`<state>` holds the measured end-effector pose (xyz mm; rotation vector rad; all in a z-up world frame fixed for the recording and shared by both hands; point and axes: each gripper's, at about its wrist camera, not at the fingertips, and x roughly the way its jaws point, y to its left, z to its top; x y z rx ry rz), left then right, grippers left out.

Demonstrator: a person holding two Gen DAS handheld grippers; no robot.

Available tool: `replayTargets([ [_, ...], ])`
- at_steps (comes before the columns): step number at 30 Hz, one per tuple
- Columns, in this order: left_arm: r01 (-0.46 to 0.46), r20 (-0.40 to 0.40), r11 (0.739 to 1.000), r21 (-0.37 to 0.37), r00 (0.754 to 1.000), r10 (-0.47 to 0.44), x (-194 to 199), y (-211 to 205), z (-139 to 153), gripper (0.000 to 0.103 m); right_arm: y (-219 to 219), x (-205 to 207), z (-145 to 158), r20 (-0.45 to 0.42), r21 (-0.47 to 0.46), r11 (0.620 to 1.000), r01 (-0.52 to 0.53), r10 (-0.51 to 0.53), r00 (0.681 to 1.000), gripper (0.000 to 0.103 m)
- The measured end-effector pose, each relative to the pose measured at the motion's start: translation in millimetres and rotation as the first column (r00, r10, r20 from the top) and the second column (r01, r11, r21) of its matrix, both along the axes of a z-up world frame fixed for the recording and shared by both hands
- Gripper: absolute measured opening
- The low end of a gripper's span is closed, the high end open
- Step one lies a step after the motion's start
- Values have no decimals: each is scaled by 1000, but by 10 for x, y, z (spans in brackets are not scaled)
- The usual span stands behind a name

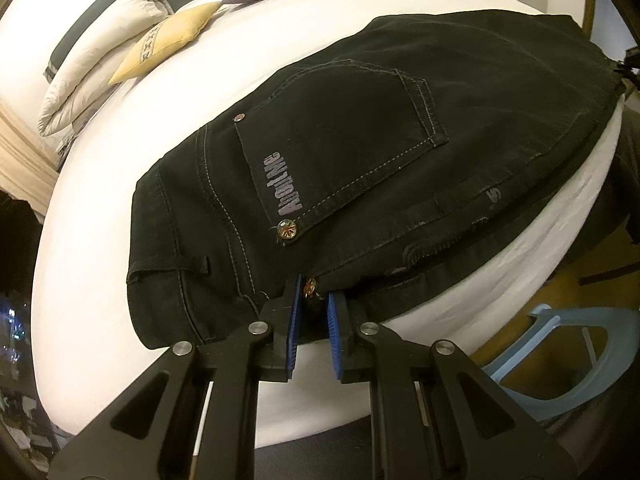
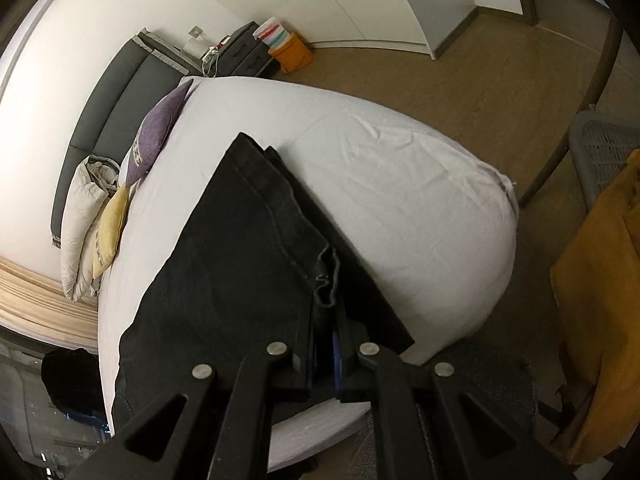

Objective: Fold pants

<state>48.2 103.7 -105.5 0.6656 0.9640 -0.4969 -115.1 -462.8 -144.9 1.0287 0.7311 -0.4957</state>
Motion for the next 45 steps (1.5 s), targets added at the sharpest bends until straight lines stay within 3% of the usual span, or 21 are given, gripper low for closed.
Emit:
replayTargets([
  [5,-24,6,1000,0,1000,24,-17,0,-20,12,13,-177,60,29,-21,1000,21,-20,999,7],
  [13,-46,6,999,-20,999,46,-21,19,-33,13,-10,-241,-134,-3,5,1000,8,-8,1000,8],
  [15,-53,-1,998,-30,999,53,0,52,-23,13,-80,-283,-145,-4,40,999,7,-7,1000,16],
  [17,-56,-8,998,-36,998,56,0,74,7,15,-213,-469,-86,-95,9,995,101,-100,990,40],
  [20,-44,-30,998,-44,999,43,-70,109,91,36,-417,-828,36,-162,-23,977,213,-214,963,45],
  [21,-36,-35,998,-45,999,35,-111,116,125,55,-438,-898,138,-158,-58,974,218,-224,962,46],
  [23,-20,-27,998,-54,999,18,-207,123,231,61,-410,-900,342,-118,-119,976,182,-196,974,47],
  [25,-17,-22,998,-53,1000,16,-238,89,324,61,-289,-653,592,-34,-141,987,76,-81,996,47],
  [27,-6,8,997,-82,1000,7,-238,2,473,61,-101,-267,752,38,-147,987,-60,66,997,47],
  [29,15,29,992,-127,1000,-12,-200,-127,638,61,171,268,864,121,-137,964,-230,247,962,47],
  [32,43,51,979,-200,998,-34,-102,-342,806,61,479,947,851,196,-114,915,-388,403,894,47],
  [34,35,50,963,-267,999,-23,35,-467,810,68,574,1275,748,237,-85,890,-448,455,858,47],
  [37,-40,-19,932,-361,999,36,326,-550,563,69,465,1649,281,170,37,905,-423,412,895,48],
  [38,-99,-72,928,-360,994,78,451,-540,396,69,383,1658,165,131,55,922,-384,374,918,44],
  [39,-146,-118,927,-346,987,111,533,-515,240,69,223,1587,-13,121,91,939,-330,319,940,33],
  [40,-171,-145,926,-338,981,128,553,-492,135,69,155,1521,-81,149,119,945,-304,286,947,12],
  [41,-180,-151,926,-331,979,136,538,-452,50,69,28,1396,-158,167,155,950,-270,245,955,0],
  [43,-154,-123,928,-338,985,119,417,-358,-4,69,-191,1111,-207,172,157,967,-202,174,969,0],
  [45,-147,-118,926,-349,987,112,336,-239,-10,69,-393,779,-184,148,103,987,-121,105,983,0],
])
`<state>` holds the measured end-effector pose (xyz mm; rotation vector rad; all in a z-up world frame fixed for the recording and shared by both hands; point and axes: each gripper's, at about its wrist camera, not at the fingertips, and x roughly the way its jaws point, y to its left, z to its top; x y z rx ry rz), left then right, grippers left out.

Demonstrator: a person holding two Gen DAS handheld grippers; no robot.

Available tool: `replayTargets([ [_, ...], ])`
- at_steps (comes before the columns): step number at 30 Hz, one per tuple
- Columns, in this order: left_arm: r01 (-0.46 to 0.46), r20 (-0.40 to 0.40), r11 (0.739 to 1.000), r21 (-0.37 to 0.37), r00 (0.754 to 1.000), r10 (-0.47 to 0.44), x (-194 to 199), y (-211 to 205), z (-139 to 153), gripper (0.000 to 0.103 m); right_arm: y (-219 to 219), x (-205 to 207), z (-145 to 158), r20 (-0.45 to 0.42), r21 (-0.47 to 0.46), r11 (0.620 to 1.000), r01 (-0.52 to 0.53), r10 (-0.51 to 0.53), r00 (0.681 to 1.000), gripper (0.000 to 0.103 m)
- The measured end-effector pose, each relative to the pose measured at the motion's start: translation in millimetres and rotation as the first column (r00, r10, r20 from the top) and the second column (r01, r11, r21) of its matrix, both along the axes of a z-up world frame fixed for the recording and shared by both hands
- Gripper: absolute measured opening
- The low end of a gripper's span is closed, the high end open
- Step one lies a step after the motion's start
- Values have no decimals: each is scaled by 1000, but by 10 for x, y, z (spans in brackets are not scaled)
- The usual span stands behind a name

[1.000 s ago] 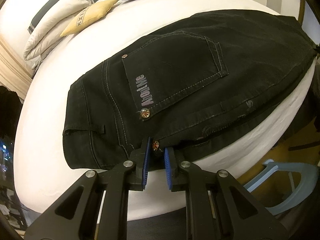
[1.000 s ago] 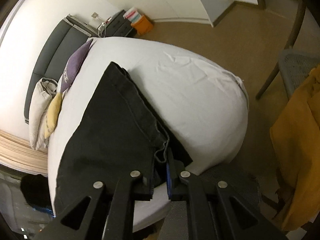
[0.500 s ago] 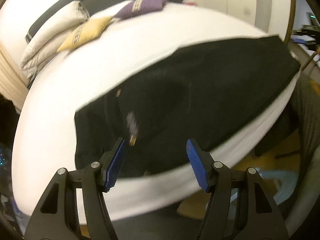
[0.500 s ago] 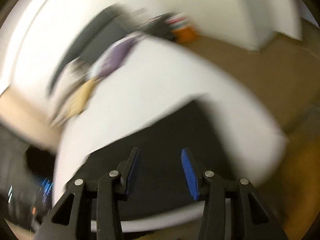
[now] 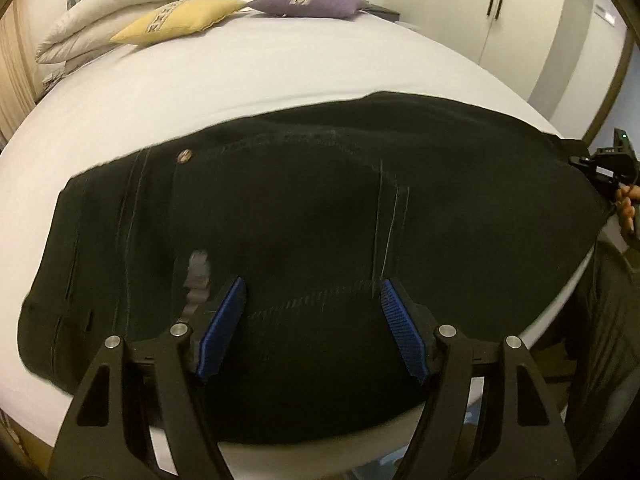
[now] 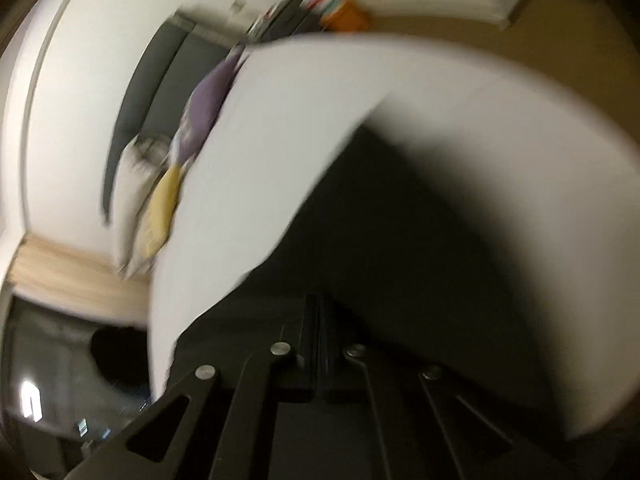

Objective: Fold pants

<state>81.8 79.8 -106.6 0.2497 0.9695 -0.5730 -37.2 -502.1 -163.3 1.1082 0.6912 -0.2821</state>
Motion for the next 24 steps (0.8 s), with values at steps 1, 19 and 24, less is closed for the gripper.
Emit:
replayTargets([
  [1,-8,3,1000,2,1000,8,-21,40,13,69,-88,-156,28,-22,-22,999,43,-43,999,0],
  [19,-59,-7,997,-59,998,59,129,61,63,69,2048,718,-145,50,199,812,-549,551,833,12],
  [24,-54,21,991,-121,998,57,146,60,419,69,1179,235,123,-56,58,941,-334,337,940,22],
])
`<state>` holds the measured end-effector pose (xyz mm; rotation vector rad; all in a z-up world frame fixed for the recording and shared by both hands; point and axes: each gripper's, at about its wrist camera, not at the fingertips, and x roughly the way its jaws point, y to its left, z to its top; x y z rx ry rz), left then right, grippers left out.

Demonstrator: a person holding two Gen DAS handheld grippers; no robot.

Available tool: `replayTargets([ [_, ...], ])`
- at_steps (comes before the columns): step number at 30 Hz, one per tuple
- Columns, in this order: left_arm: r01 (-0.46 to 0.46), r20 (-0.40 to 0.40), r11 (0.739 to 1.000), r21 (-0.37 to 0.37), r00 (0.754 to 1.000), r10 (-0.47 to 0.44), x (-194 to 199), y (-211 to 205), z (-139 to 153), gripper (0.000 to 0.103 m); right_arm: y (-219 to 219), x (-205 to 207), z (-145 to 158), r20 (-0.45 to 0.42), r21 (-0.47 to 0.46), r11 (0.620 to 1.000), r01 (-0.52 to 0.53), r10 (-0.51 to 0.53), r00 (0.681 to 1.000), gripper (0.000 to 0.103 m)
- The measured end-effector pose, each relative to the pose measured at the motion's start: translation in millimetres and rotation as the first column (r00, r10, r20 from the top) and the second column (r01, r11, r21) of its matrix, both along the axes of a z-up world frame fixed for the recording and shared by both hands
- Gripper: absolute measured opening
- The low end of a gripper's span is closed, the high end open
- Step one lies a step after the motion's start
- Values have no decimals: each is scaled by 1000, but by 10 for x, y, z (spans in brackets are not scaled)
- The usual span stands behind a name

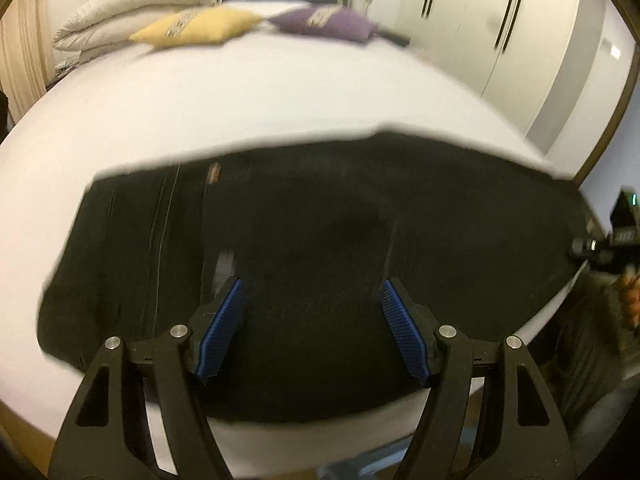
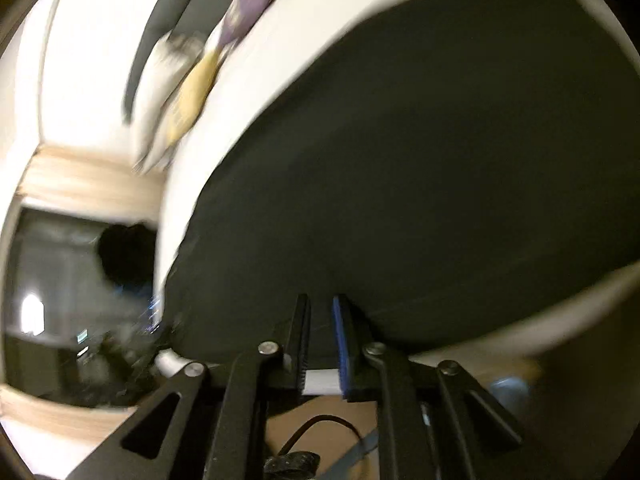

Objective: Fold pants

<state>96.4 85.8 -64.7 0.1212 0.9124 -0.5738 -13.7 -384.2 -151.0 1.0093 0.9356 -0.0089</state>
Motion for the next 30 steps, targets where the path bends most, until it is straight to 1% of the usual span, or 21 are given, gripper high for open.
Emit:
replayTargets([
  [1,4,2,1000,-20,1000,-3,52,-53,72,69,-100,-106,64,7,-17,1000,26,-26,1000,35],
  [2,14,-5,999,-46,1000,-14,167,-182,125,69,-211,-212,152,25,-10,998,63,-63,998,48],
  [3,32,-12,997,-69,999,-33,281,-345,169,69,-264,-264,208,37,8,996,89,-90,995,52],
  [5,97,-11,991,-91,995,-98,488,-767,213,69,-314,-357,244,49,59,989,133,-135,990,55],
  [7,151,1,986,-70,988,-151,676,-1217,193,70,-303,-436,203,43,116,978,172,-178,983,56],
  [8,183,-22,981,-65,983,-185,766,-1452,124,70,-299,-484,155,38,156,966,206,-215,976,56],
  [9,198,-53,979,-50,978,-200,719,-1663,15,70,-303,-526,119,39,181,957,228,-238,970,56],
  [10,197,-96,980,-13,976,-197,819,-1838,-132,70,-347,-667,52,38,203,947,250,-262,964,57],
  [11,173,-138,984,39,976,-166,901,-1954,-308,69,-331,-710,-1,29,218,937,274,-286,958,60],
  [12,160,-156,985,70,977,-147,940,-2005,-426,70,-359,-748,-31,13,220,929,298,-309,951,61],
  [13,152,-161,984,88,978,-136,949,-2020,-535,72,-423,-879,-44,2,215,924,318,-326,945,61],
  [14,143,-146,986,81,981,-130,937,-2011,-551,72,-408,-898,-55,-9,209,915,344,-350,937,61],
  [17,119,-141,988,99,984,-105,857,-1989,-392,72,-574,-1004,-113,-25,221,879,422,-427,904,61],
  [18,113,-134,991,79,986,-101,822,-1971,-293,72,-688,-1078,-151,-17,239,861,449,-458,889,61],
  [19,101,-115,994,39,989,-96,765,-1932,-156,72,-799,-1146,-181,-7,251,845,472,-486,874,61],
  [21,84,-111,995,-48,990,-89,623,-1881,74,72,-756,-1129,-217,-4,246,832,497,-512,859,61],
  [23,90,-113,990,-106,988,-102,472,-1912,213,72,-790,-1194,-267,-12,245,822,514,-528,849,61],
  [25,126,-126,982,-142,982,-144,200,-1945,270,72,-838,-1220,-324,-15,261,804,534,-549,835,61],
  [26,140,-132,979,-150,978,-161,142,-1979,281,72,-835,-1232,-313,-18,265,799,540,-555,831,61],
  [29,192,-156,965,-179,963,-220,-134,-2105,280,72,-880,-1412,-426,-33,284,779,559,-574,818,63],
  [30,204,-162,962,-182,959,-234,-219,-2100,248,72,-898,-1409,-485,-36,311,767,561,-580,814,63],
])
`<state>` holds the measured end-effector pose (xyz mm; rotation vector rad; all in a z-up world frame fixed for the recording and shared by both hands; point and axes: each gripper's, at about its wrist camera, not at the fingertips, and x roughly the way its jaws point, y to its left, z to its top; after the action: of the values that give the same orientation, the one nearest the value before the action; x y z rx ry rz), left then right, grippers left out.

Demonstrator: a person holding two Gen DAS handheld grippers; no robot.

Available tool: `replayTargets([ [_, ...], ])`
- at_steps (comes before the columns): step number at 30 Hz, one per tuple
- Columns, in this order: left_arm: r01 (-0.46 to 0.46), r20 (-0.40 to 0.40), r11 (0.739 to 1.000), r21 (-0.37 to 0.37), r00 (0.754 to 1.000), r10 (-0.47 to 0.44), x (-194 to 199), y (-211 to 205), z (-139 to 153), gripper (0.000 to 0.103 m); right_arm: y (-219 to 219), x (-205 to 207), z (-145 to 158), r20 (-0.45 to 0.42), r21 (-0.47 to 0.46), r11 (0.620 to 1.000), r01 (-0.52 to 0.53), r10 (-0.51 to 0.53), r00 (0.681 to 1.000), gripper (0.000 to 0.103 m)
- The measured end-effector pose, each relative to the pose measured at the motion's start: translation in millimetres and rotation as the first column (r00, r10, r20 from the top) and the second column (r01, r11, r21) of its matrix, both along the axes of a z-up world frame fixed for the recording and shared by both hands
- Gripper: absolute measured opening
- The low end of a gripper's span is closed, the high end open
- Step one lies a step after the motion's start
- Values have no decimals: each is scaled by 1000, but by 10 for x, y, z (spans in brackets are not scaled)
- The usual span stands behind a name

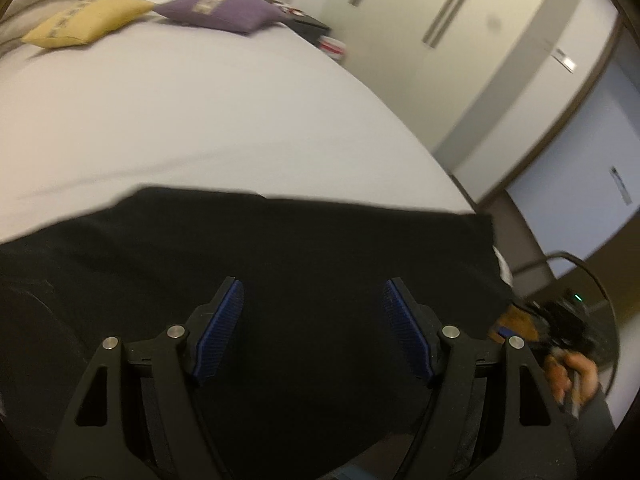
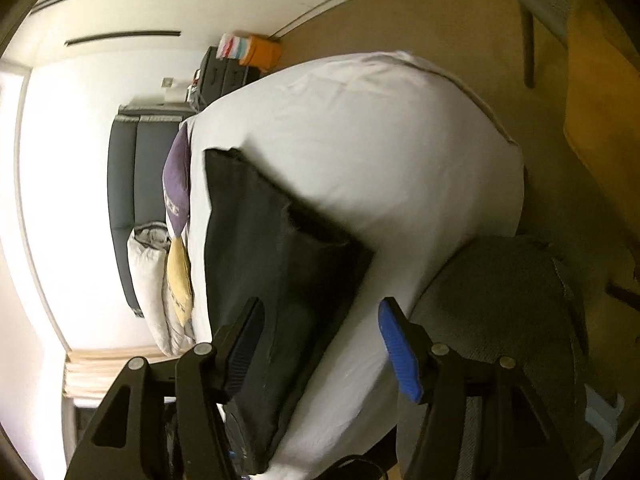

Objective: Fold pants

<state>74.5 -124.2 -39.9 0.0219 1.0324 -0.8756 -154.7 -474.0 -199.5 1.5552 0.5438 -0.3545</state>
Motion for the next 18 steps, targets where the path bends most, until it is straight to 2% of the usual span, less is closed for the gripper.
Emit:
replayTargets([
  [4,45,-25,999,21,999,-44,-287,-140,-30,72,-100,-86,-109,46,32,999,-4,3,999,63],
  [7,48,-31,999,17,998,-47,-439,-53,-74,72,-121,-54,-141,99,27,1000,3,-5,995,65],
  [12,40,-49,999,8,998,-40,-390,72,-134,72,-198,-136,-253,185,71,997,-4,-9,983,65],
  [18,55,-56,998,5,997,-54,-444,82,-135,72,-139,-279,-151,275,74,997,-3,-18,961,62],
])
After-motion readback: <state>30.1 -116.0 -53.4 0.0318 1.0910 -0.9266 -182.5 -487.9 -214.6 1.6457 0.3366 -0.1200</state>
